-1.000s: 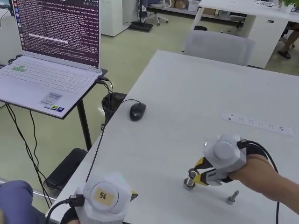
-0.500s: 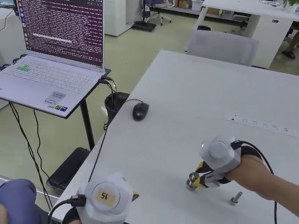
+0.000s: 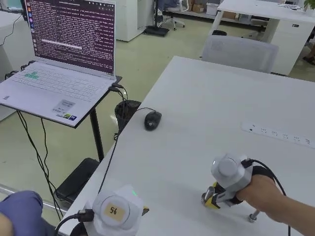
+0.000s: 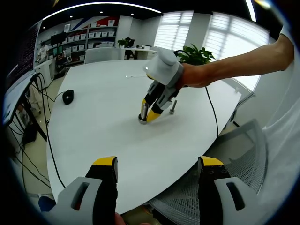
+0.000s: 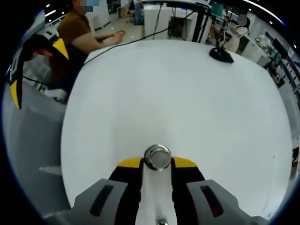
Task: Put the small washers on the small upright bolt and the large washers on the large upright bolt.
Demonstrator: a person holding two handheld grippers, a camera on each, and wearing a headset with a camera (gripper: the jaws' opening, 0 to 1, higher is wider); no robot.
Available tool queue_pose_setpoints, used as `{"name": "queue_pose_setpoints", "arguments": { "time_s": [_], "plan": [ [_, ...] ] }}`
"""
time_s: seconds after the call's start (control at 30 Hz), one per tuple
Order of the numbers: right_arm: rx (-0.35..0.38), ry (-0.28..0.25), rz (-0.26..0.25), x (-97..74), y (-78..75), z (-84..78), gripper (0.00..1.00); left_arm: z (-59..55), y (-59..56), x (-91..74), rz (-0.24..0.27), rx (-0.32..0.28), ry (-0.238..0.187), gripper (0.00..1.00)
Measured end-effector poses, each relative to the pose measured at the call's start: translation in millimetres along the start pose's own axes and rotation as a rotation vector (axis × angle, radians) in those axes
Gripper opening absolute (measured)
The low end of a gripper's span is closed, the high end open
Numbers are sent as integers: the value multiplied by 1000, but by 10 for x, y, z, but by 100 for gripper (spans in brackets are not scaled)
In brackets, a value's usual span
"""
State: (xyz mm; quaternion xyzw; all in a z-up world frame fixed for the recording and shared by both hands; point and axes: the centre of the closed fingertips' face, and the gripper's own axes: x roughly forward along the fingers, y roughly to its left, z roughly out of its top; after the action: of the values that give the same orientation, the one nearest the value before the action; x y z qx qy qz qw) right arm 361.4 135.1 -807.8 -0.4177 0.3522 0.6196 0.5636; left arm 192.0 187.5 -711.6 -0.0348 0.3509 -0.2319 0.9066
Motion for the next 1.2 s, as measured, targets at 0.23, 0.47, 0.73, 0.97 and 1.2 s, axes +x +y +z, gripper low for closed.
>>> {"name": "queue_pose_setpoints", "arguments": {
  "time_s": [0.23,0.47,0.73,0.97,1.2],
  "plan": [
    [86,-42,-58,-107,123,-113,26,-6,-23,33,-9,9,9,69],
    [145,-91,-74,-128,465,-341,27,-15,-89,113,-33,22,25,69],
    [271,-170,-90,-189,737,-590,27,6,-130,230,-54,36,36,69],
    [443,-239,-172,-356,725,-927,27,43,-128,347,-66,50,43,68],
    [547,-279,-235,-538,625,-1214,32,51,-111,447,-75,68,55,68]
  ]
}}
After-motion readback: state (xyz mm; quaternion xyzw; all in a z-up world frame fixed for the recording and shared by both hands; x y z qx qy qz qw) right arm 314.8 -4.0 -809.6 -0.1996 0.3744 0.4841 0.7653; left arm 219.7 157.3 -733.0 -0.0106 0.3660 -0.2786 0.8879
